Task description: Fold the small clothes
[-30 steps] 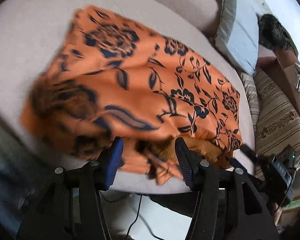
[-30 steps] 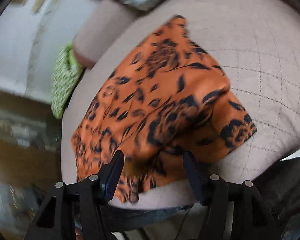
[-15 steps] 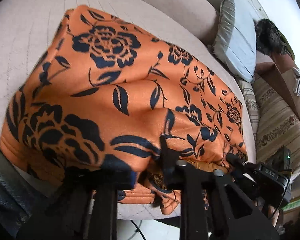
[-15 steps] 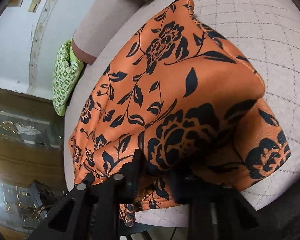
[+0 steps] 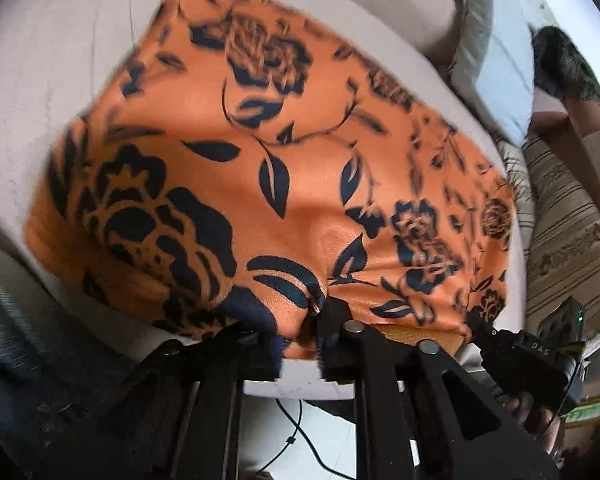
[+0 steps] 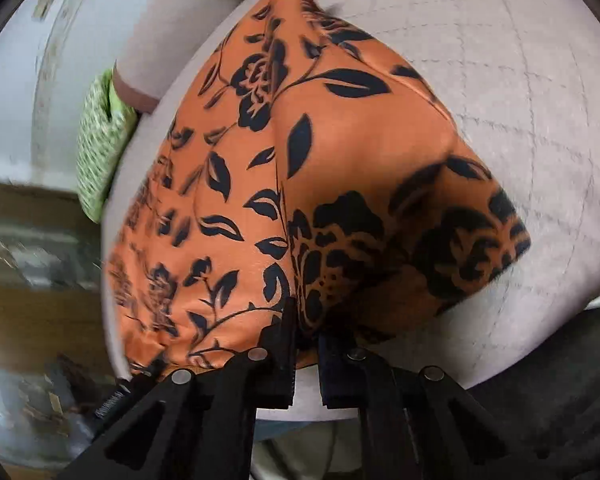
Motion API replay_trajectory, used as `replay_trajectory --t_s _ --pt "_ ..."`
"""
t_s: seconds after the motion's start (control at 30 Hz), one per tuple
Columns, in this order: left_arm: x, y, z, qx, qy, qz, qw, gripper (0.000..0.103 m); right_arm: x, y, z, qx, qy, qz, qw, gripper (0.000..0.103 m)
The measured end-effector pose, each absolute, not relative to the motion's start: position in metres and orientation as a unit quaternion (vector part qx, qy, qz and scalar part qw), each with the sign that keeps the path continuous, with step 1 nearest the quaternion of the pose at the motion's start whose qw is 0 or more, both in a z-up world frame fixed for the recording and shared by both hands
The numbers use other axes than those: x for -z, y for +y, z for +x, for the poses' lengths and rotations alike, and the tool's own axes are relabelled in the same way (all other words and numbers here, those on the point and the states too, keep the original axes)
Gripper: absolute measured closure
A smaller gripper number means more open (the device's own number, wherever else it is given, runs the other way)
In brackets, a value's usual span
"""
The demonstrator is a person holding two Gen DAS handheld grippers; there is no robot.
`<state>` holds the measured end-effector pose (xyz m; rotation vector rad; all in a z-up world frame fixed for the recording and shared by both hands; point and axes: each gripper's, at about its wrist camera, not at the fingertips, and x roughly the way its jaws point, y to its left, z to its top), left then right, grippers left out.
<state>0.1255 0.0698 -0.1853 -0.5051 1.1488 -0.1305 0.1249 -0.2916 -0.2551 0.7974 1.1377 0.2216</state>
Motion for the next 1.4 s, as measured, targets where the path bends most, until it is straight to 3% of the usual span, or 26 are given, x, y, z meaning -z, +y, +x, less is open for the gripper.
replay_trajectory --t_s 0.1,0.2,0.27,0.37,0.4,0.47,0.53,0.63,0.77,0.87,1.1,1.17,1.2,1.4 --pt "0.164 0.071 0.115 0.062 0.526 -0.197 0.825 0.075 0.237 -0.295 0.117 -0.087 0.523 0.335 0.779 0.094" --pt "0.149 0.081 0.097 0.069 0.52 -0.191 0.83 0.074 0.218 -0.301 0.103 -0.068 0.519 0.319 0.79 0.088" --pt "0.139 0.092 0.086 0.062 0.505 -0.204 0.836 0.074 0.204 -0.304 0.09 -0.058 0.512 0.299 0.803 0.077" --pt "0.129 0.11 0.085 0.037 0.483 -0.229 0.844 0.073 0.179 -0.307 0.072 -0.066 0.472 0.285 0.832 0.077" --pt "0.127 0.118 0.088 0.024 0.476 -0.237 0.847 0.067 0.166 -0.301 0.07 -0.086 0.448 0.276 0.846 0.077" --pt "0.125 0.135 0.097 0.004 0.467 -0.255 0.846 0.054 0.144 -0.284 0.069 -0.118 0.412 0.252 0.868 0.064" --pt "0.125 0.151 0.105 -0.004 0.454 -0.284 0.845 0.053 0.126 -0.263 0.075 -0.161 0.391 0.232 0.876 0.057" --pt "0.136 0.18 0.126 -0.003 0.461 -0.332 0.823 0.043 0.106 -0.219 0.097 -0.23 0.39 0.213 0.866 0.055" --pt "0.17 0.213 0.145 -0.017 0.49 -0.39 0.779 0.043 0.104 -0.16 0.135 -0.28 0.423 0.182 0.842 0.055" --pt "0.198 0.218 0.148 -0.001 0.531 -0.387 0.754 0.043 0.113 -0.118 0.16 -0.28 0.447 0.136 0.838 0.055" --pt "0.192 0.2 0.148 0.026 0.544 -0.334 0.769 0.043 0.139 -0.041 0.222 -0.299 0.503 0.115 0.803 0.055" --pt "0.197 0.208 0.145 0.021 0.543 -0.358 0.759 0.063 0.146 -0.023 0.234 -0.314 0.528 0.115 0.781 0.055" --pt "0.2 0.213 0.143 0.024 0.54 -0.379 0.751 0.087 0.148 -0.008 0.242 -0.327 0.54 0.102 0.768 0.055" --pt "0.194 0.209 0.14 0.041 0.525 -0.379 0.761 0.093 0.165 0.055 0.281 -0.323 0.608 0.063 0.723 0.055"
